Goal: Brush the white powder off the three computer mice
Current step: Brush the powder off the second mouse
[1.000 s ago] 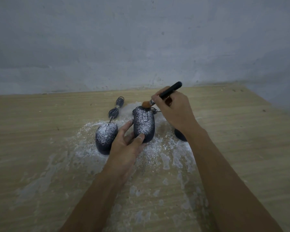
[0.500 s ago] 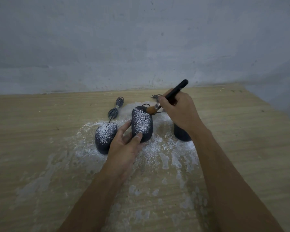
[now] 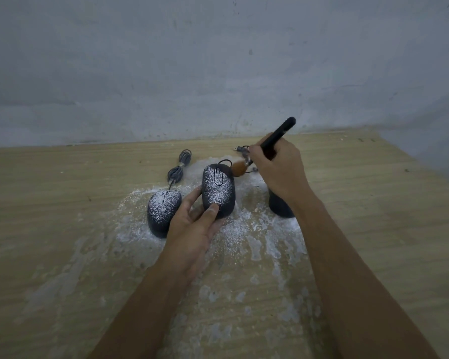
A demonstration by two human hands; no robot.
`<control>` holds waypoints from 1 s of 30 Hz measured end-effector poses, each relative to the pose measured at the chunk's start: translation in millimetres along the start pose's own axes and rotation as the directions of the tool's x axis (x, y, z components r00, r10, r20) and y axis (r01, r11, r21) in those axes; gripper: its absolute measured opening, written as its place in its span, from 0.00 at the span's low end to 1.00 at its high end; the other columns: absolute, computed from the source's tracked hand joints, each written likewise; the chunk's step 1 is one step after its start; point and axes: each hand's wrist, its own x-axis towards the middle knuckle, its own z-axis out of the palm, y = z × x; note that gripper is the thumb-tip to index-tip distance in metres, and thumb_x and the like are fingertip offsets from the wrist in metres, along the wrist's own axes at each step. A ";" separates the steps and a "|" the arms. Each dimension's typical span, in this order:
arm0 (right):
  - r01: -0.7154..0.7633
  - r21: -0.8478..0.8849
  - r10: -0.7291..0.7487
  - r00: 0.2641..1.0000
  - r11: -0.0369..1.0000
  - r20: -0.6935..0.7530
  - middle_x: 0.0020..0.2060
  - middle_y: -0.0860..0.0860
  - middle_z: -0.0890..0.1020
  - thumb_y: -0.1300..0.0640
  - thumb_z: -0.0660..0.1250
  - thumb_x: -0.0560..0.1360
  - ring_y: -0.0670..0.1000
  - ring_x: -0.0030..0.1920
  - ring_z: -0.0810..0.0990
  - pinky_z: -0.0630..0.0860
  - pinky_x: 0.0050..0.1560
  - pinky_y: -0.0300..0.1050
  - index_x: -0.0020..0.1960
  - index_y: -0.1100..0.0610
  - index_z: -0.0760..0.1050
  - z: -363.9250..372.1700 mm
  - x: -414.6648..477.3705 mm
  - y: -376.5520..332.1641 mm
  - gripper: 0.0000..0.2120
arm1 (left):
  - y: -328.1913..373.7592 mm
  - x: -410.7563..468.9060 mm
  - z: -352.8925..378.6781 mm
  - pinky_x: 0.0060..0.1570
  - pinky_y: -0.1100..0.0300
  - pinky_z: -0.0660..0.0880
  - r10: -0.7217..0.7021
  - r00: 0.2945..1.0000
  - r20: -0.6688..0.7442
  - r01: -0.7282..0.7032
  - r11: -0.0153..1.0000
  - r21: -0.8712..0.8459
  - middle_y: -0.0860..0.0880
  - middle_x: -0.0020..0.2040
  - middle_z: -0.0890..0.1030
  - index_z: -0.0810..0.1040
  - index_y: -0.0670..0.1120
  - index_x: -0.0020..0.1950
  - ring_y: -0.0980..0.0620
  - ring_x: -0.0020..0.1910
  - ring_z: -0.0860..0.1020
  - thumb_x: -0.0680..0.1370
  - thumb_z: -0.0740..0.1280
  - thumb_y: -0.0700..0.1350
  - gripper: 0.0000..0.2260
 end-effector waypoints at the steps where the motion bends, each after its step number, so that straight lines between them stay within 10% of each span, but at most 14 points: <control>1: 0.005 -0.001 -0.005 1.000 1.000 -0.002 0.28 0.45 0.75 0.51 0.68 0.80 0.41 0.25 0.70 0.65 0.27 0.32 0.42 0.53 0.79 -0.4 0.8 -0.3 0.10 | 0.2 0.1 0.3 0.60 0.52 0.79 0.001 1.000 0.000 -0.001 1.000 -0.003 0.46 0.58 0.85 0.76 0.53 0.62 0.46 0.60 0.83 0.80 0.64 0.32 0.19; 30: 0.087 -0.010 -0.086 0.990 0.996 0.110 0.29 0.45 0.74 0.51 0.69 0.80 0.42 0.27 0.69 0.65 0.29 0.33 0.47 0.56 0.82 5.3 -3.7 -16.3 0.09 | -1.1 0.8 -0.2 0.58 0.53 0.79 0.006 1.000 0.001 -0.006 1.000 0.011 0.46 0.57 0.86 0.74 0.51 0.67 0.46 0.60 0.83 0.80 0.64 0.32 0.20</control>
